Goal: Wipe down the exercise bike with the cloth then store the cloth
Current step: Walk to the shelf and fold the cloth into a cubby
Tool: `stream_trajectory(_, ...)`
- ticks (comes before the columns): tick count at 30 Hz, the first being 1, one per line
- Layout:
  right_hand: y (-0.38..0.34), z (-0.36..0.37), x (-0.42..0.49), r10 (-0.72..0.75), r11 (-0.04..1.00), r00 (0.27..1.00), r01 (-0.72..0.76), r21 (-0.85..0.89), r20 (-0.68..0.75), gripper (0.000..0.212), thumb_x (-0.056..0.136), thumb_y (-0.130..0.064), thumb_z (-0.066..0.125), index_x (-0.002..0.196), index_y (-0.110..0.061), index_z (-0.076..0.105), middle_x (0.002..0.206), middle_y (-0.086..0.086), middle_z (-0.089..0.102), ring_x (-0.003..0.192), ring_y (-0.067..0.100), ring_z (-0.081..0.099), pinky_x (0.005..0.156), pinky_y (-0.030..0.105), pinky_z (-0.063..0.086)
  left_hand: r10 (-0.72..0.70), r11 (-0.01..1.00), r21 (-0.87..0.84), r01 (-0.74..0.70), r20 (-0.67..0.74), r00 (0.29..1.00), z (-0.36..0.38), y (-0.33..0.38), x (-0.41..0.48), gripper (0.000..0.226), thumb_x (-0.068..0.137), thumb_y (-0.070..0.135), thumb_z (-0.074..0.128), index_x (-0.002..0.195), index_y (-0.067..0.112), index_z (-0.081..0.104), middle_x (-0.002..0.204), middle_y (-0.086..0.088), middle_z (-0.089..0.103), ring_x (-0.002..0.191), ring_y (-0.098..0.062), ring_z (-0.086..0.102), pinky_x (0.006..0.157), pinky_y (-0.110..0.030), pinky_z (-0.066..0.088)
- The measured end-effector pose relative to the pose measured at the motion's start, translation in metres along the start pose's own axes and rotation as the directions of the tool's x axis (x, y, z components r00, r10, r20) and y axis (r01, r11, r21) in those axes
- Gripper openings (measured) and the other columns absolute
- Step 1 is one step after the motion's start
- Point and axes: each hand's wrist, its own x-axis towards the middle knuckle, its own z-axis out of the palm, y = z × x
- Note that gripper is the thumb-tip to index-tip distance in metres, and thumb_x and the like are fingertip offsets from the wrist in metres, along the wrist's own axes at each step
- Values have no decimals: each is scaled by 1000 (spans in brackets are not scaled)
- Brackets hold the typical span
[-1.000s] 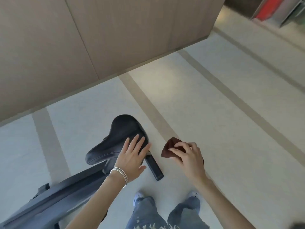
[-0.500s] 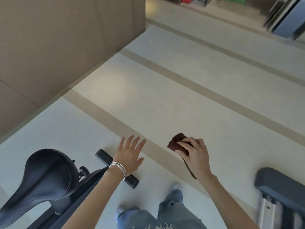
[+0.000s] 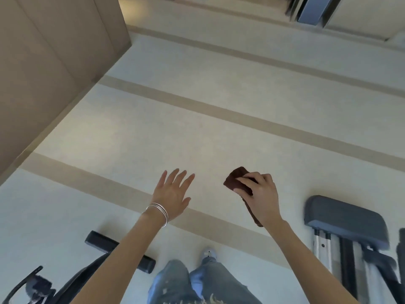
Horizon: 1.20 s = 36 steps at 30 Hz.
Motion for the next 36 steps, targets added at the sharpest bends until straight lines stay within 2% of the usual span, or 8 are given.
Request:
stream_trajectory(4,22,-12,10,97,995,995,-97,5,-22,22,73,-24,79,94,-17,74,96,1,69,83,35,54,66,44,50,50,997,67,-49,-7,999,-10,3,35,65,94,45,33,147,28,-1,157,2,11,145,-20,4,118,-42,1)
stream_trajectory(8,39,-20,26,180,984,983,-180,4,-27,22,77,-27,75,97,-18,73,99,0,68,88,34,52,70,41,47,79,996,56,-75,-57,995,-25,2,72,65,93,45,36,147,28,5,156,1,16,144,-20,8,117,-42,4)
stream_trajectory(20,75,-31,144,288,955,950,-295,-41,-117,24,81,-31,70,102,-19,72,104,-1,66,94,31,49,74,37,43,222,975,33,-219,-153,963,-85,-8,229,64,93,44,39,147,25,10,155,-2,18,144,-24,9,117,-43,6)
stream_trajectory(27,86,-34,202,337,935,922,-351,-49,-192,24,80,-31,71,100,-18,72,101,-1,66,91,31,50,70,39,46,310,950,93,-298,-149,939,-117,-22,307,64,93,44,39,147,24,10,155,-3,19,144,-25,10,117,-43,6)
stream_trajectory(36,133,-36,245,434,890,874,-454,-49,-218,25,80,-32,72,100,-18,72,100,-1,66,91,31,50,70,40,46,435,899,93,-427,-89,896,-129,16,388,64,93,44,37,147,24,9,155,-3,17,144,-25,8,118,-42,6)
